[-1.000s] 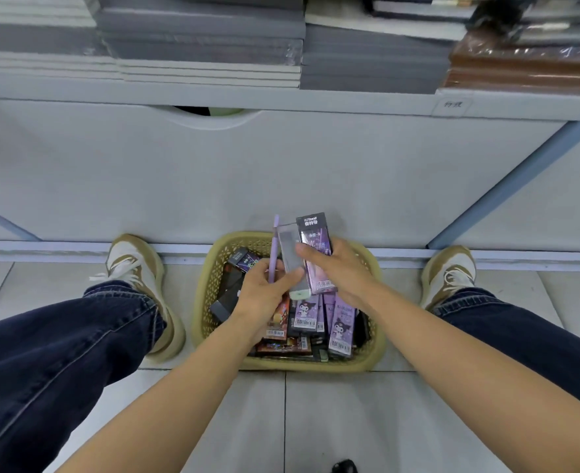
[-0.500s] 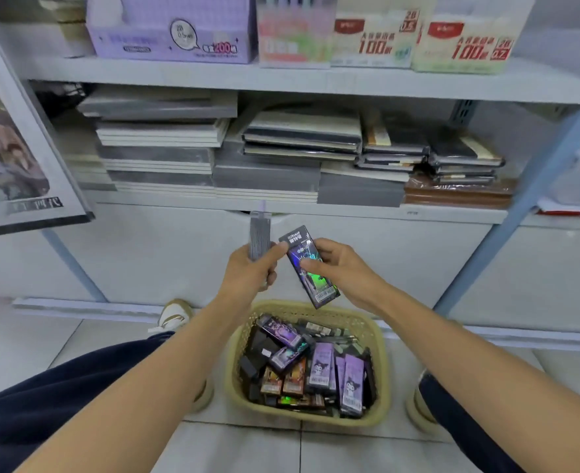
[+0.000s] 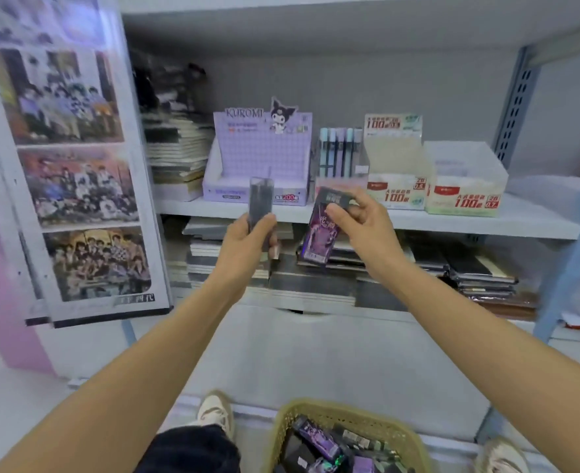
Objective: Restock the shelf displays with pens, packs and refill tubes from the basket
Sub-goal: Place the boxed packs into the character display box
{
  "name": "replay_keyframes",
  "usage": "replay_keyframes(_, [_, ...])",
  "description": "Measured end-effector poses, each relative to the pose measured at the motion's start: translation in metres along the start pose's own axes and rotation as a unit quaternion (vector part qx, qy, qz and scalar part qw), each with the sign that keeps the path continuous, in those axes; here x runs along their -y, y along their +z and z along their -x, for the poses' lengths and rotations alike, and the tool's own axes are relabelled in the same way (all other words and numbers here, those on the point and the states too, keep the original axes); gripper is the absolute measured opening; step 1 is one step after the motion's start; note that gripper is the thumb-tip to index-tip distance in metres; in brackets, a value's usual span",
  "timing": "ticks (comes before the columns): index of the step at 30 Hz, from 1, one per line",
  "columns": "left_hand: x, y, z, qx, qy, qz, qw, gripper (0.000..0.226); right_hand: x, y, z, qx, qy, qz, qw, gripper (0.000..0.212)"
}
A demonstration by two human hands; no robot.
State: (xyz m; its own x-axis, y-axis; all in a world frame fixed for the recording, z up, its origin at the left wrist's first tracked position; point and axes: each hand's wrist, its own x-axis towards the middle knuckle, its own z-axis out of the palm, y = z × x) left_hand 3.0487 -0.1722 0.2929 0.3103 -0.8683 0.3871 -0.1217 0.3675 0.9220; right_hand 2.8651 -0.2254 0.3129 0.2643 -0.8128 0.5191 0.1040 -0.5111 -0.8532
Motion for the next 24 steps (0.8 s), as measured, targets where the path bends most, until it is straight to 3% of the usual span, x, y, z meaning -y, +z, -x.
replay_keyframes(4, [-0.01, -0.037, -0.034, -0.044, 0.012, -0.061, 0.997, 0.028, 0.029, 0.019, -0.058, -0.034, -0.054, -0.023, 0.998, 0.013])
replay_keyframes(10, [-0.008, -0.079, -0.086, -0.036, 0.04, -0.068, 0.996, 0.021, 0.028, 0.061, -0.128, -0.04, -0.129, 0.036, 0.99, 0.013])
replay_keyframes(18, [0.011, -0.099, -0.117, -0.001, 0.036, -0.163, 0.986, 0.023, 0.0, 0.074, -0.151, 0.037, -0.147, 0.289, 0.945, 0.009])
replay_keyframes(24, [0.004, -0.101, -0.107, 0.024, 0.061, -0.115, 0.991, 0.025, 0.026, 0.065, -0.168, 0.092, -0.072, 0.313, 0.943, 0.006])
